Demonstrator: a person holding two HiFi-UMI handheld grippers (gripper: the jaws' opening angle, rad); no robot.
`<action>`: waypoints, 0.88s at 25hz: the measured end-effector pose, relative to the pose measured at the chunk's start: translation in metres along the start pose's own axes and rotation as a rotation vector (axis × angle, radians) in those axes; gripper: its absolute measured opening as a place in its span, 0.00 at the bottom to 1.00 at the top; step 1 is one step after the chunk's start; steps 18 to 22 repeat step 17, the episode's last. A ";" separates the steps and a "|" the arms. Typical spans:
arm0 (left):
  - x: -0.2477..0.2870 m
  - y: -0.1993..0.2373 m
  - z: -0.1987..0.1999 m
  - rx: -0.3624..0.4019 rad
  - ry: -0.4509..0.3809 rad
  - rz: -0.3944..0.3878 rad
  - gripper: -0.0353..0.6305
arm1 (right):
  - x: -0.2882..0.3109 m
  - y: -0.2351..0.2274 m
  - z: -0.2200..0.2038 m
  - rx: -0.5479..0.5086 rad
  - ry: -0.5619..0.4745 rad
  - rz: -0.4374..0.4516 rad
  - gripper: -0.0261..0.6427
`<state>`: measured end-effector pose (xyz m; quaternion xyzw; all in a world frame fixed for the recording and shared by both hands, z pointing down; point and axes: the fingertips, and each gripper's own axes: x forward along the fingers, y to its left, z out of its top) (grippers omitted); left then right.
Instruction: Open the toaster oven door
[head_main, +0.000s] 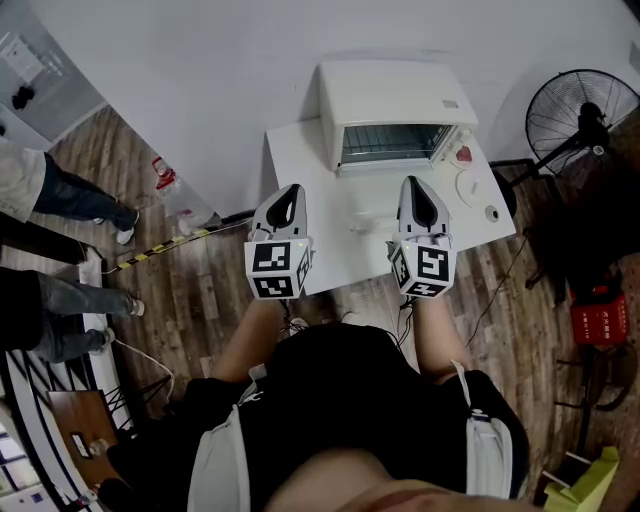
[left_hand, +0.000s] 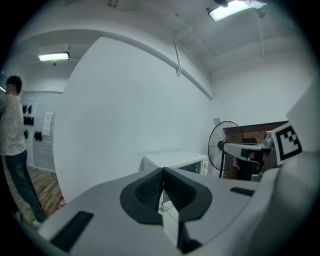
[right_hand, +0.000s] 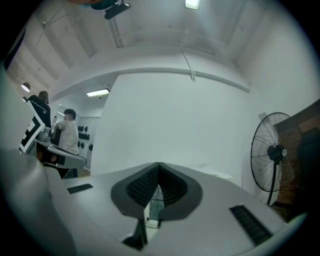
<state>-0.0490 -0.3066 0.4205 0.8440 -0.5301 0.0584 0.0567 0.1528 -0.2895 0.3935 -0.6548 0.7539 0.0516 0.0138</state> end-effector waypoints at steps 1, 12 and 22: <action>0.000 0.000 0.001 0.000 -0.002 -0.001 0.07 | 0.000 0.000 -0.001 0.002 0.003 0.001 0.04; -0.008 -0.003 -0.001 0.002 0.007 -0.002 0.07 | -0.004 0.003 -0.006 0.042 0.018 0.009 0.04; -0.011 -0.001 0.001 0.001 0.003 0.002 0.07 | -0.004 0.007 -0.007 0.042 0.023 0.011 0.04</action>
